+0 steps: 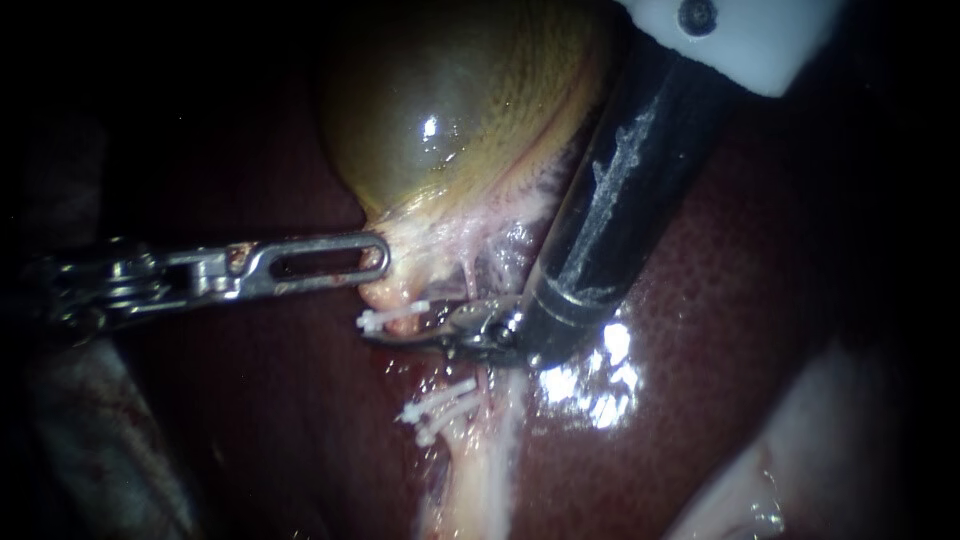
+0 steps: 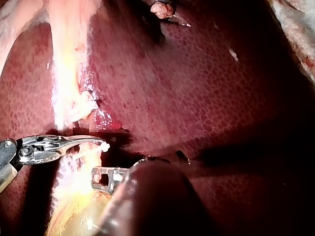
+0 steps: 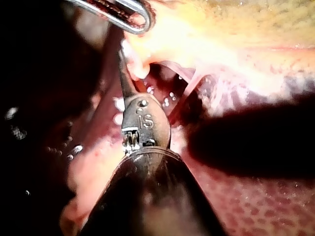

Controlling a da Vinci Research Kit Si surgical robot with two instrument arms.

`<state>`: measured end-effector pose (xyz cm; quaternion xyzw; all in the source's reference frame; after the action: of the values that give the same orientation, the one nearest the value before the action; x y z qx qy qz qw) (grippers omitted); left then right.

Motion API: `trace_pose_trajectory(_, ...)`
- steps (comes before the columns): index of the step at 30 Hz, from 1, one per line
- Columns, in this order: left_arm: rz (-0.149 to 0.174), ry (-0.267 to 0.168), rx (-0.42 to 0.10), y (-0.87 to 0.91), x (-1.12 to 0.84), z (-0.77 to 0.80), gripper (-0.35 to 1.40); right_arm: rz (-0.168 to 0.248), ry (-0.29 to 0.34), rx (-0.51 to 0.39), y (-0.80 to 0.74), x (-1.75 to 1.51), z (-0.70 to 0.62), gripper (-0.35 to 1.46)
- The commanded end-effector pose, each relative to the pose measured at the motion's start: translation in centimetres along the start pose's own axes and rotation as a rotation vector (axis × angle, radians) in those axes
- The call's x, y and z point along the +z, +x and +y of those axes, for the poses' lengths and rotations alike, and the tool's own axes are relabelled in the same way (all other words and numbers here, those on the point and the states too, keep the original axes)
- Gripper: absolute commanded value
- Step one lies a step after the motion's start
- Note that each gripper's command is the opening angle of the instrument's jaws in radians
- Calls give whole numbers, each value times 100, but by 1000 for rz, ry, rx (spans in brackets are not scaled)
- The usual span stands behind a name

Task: Go back from the cut left tube

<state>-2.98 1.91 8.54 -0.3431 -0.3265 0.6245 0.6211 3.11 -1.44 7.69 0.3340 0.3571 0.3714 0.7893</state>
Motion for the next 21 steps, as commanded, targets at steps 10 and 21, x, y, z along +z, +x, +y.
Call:
trace_pose_trajectory(10, 0, 0, 0, 0, 0, 0, -35, 0, 1, -1, -1, -1, -1, -35)
trace_pose_trajectory(21, 0, 0, 0, 0, 0, 0, -35, 11, 2, -84, -2, 3, -8, 120)
